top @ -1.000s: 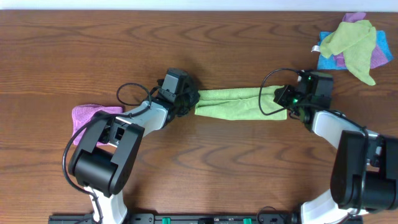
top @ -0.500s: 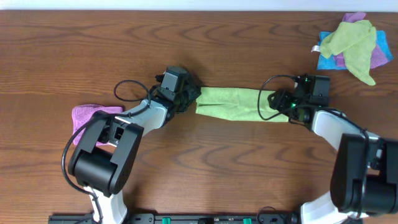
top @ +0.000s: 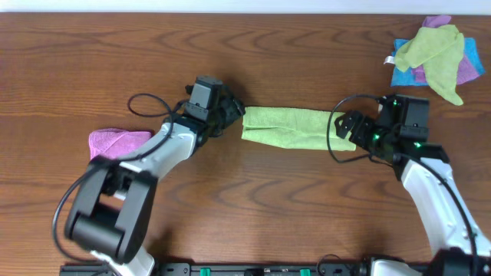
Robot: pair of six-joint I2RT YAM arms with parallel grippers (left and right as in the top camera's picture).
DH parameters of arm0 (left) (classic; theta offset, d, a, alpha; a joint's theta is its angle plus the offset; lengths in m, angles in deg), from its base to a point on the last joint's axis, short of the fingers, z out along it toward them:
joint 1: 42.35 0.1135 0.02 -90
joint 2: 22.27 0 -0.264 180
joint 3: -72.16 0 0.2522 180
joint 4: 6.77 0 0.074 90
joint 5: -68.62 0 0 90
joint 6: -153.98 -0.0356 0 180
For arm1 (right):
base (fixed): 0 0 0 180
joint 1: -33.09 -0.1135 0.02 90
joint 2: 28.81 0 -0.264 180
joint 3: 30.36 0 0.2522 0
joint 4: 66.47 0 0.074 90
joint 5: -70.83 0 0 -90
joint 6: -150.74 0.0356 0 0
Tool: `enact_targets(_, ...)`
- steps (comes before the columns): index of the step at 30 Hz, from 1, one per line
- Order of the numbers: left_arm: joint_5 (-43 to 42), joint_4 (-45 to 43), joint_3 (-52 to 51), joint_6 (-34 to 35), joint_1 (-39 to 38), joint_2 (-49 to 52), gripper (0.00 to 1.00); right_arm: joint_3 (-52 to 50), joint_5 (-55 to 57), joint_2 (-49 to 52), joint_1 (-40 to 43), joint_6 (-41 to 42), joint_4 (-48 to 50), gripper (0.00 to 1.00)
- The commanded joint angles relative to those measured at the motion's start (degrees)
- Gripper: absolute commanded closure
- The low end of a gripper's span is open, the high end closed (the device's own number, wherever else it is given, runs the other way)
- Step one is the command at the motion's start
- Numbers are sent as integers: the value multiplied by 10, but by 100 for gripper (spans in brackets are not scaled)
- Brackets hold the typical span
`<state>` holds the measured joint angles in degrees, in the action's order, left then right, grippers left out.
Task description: Fold the cloth
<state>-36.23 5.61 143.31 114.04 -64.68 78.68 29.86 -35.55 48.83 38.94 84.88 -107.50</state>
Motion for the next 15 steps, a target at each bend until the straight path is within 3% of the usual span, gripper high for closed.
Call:
enact_targets(1,-2,13,13,-63,3,-42,27,4,3,-13,12,43,-48,1)
enact_targets(9,-12,164,124,-150,-8,-41,26,-27,-64,-12,83,44,-84,1)
enact_targets(12,-13,176,146,-156,-14,-28,41,-57,-102,-12,110,40,-57,1)
enact_targets(15,-12,168,147,-155,-25,-17,65,-85,-109,-12,121,41,-41,1)
